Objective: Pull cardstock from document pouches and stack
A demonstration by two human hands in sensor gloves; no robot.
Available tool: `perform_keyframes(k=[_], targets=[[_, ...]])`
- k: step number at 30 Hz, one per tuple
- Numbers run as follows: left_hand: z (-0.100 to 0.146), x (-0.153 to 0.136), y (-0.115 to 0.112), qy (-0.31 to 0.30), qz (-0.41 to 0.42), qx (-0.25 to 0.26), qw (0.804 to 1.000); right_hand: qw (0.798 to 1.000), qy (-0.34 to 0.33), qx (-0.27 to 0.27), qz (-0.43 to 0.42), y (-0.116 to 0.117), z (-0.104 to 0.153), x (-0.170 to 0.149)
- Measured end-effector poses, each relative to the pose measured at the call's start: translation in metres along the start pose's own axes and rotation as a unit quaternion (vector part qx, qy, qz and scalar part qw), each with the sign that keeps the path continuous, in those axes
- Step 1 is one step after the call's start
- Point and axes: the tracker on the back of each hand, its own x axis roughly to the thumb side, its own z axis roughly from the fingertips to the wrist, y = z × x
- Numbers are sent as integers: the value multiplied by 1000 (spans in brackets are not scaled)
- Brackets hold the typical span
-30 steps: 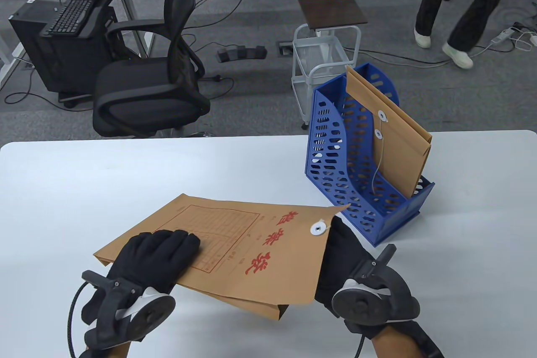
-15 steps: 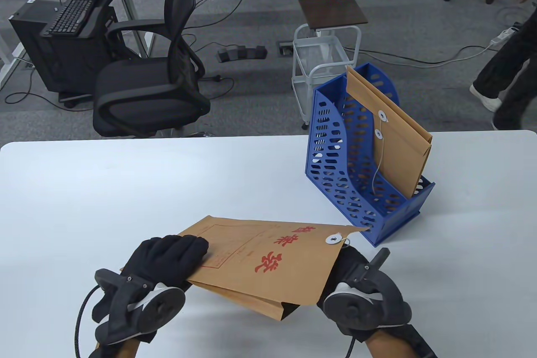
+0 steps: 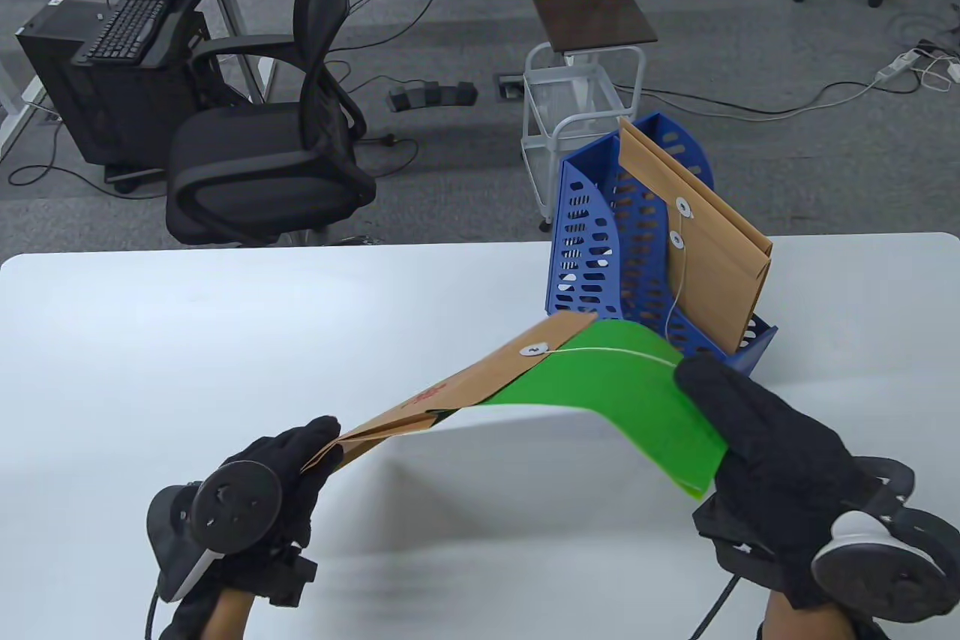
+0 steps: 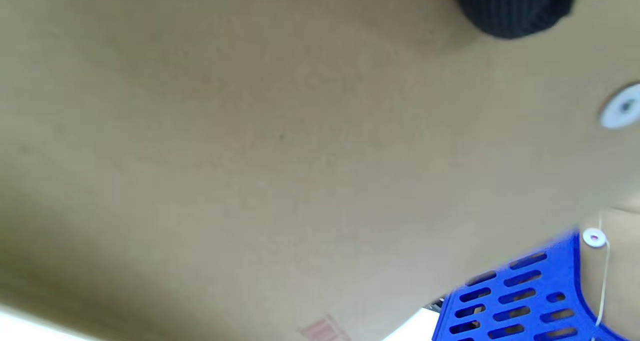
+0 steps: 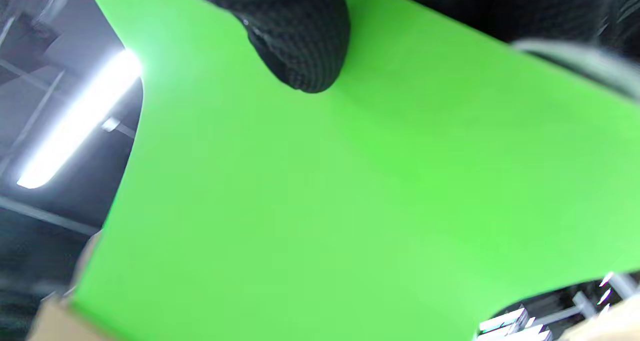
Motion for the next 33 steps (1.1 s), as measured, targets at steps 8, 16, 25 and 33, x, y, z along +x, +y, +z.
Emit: perform_keyframes(k=[8,16,25,33], targets=[[7,-28,-36,97,168,24,981,993,62,-104,-4,-19,5,-24],[31,-57,-46,124,322,85,935,997,39,-49,35,18,4,-7],[56,-96,-33,196,463,213,838,971,-19,178,158,165,40,11],[55,-107,-46,230,490,185,820,842,-98,476,235,284,132,8]])
